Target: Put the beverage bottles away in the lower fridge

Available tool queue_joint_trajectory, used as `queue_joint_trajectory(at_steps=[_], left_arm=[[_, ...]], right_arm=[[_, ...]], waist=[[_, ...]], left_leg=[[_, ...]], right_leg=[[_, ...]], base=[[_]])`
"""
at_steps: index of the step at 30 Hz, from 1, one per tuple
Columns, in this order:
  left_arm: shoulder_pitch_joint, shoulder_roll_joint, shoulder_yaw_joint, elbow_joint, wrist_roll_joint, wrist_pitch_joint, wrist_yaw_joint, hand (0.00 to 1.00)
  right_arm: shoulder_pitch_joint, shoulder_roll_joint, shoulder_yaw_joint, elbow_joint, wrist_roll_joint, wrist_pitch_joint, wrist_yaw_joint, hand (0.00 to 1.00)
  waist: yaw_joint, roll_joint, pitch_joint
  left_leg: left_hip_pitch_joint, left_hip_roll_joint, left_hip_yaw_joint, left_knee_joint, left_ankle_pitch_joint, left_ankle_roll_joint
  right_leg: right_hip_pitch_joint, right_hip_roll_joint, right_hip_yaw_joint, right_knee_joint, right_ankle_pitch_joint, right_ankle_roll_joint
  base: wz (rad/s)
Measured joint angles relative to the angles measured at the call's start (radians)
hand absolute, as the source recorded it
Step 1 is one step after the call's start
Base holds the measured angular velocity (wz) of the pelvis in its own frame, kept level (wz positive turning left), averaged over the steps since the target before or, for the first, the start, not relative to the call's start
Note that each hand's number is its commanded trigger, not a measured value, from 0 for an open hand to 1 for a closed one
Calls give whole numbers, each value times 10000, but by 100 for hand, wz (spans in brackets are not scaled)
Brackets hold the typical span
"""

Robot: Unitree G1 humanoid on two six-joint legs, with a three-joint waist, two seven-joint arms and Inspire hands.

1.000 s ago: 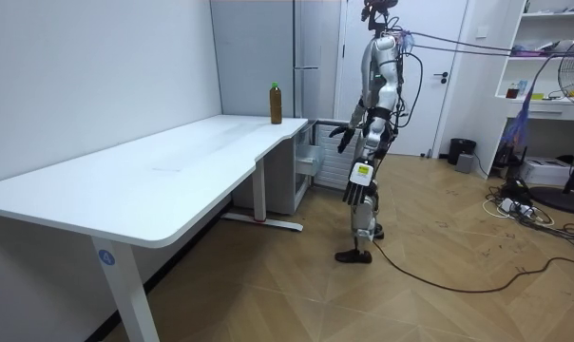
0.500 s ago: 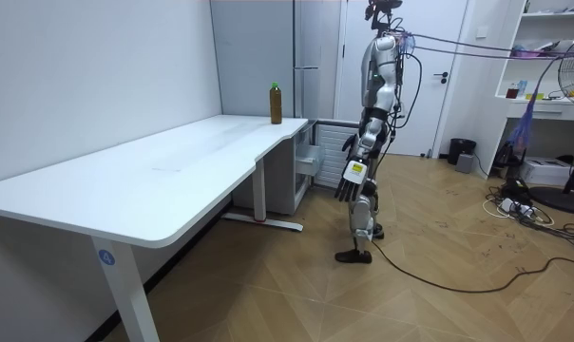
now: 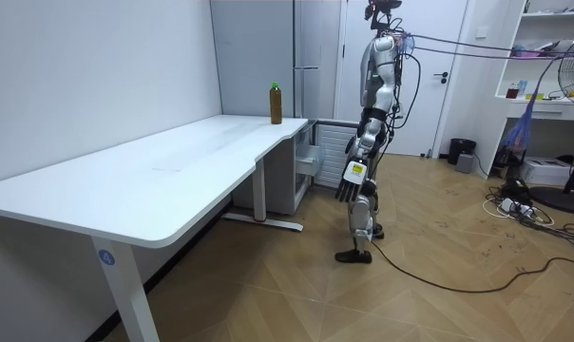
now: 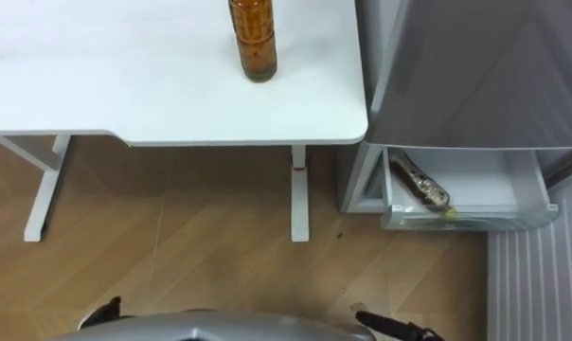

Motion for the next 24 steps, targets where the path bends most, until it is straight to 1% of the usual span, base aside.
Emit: queue_joint_trajectory(at_steps=[4, 6, 9, 11, 16, 20, 23, 24], left_arm=[[66, -4, 4, 6, 38, 0, 6, 0], [127, -4, 3, 6, 58, 8, 10, 0], [113, -6, 5, 36, 215, 122, 30, 0], [105, -6, 6, 40, 327, 136, 43, 0], [53, -23, 8, 37, 499, 192, 69, 0], [30, -93, -14, 37, 465, 194, 282, 0], [21, -151, 3, 79, 141, 188, 457, 0], [23, -167, 10, 99, -20, 190, 487, 0]], right_arm=[[-11, -18, 49, -31, -960, -124, -30, 0], [-12, -23, 55, -68, -1240, -146, -46, 0], [-57, -45, 61, -64, -1633, -229, -94, 0], [-93, -49, 58, -70, -1885, -234, -110, 0], [-106, -54, 61, -103, -1996, -234, -119, 0], [-115, -54, 116, -195, -2015, -233, -143, 0], [-116, -54, 132, -221, -2147, -243, -140, 0], [-142, -54, 167, -226, -2152, -244, -142, 0]], waist=[[-4, 36, -10], [-2, 41, -37], [-14, 38, -43], [-14, 44, -39], [-12, 68, -26], [-12, 89, -17], [6, 45, -40], [22, 54, -33]], left_leg=[[28, 1, 41, 55, -64, 25], [77, 2, 47, 43, -73, 26], [93, 1, 91, 36, -78, 25], [109, 1, 92, 34, -80, 26], [136, 0, 107, 21, -89, 25], [177, 3, 126, 18, -107, 26], [194, 2, 125, 15, -107, 25], [213, 2, 124, 15, -108, 24]], right_leg=[[-7, 9, 213, 4, 0, 0], [9, 12, 293, 18, 0, 0], [11, 13, 334, 15, 0, 0], [25, 13, 346, 14, 0, 0], [41, 13, 375, 15, 0, 0], [79, 12, 388, 10, 0, 0], [97, 12, 386, -3, 0, 1], [115, 13, 385, -10, 0, 1]], base=[[-6], [-6], [-3], [0], [0], [0], [0], [0]])
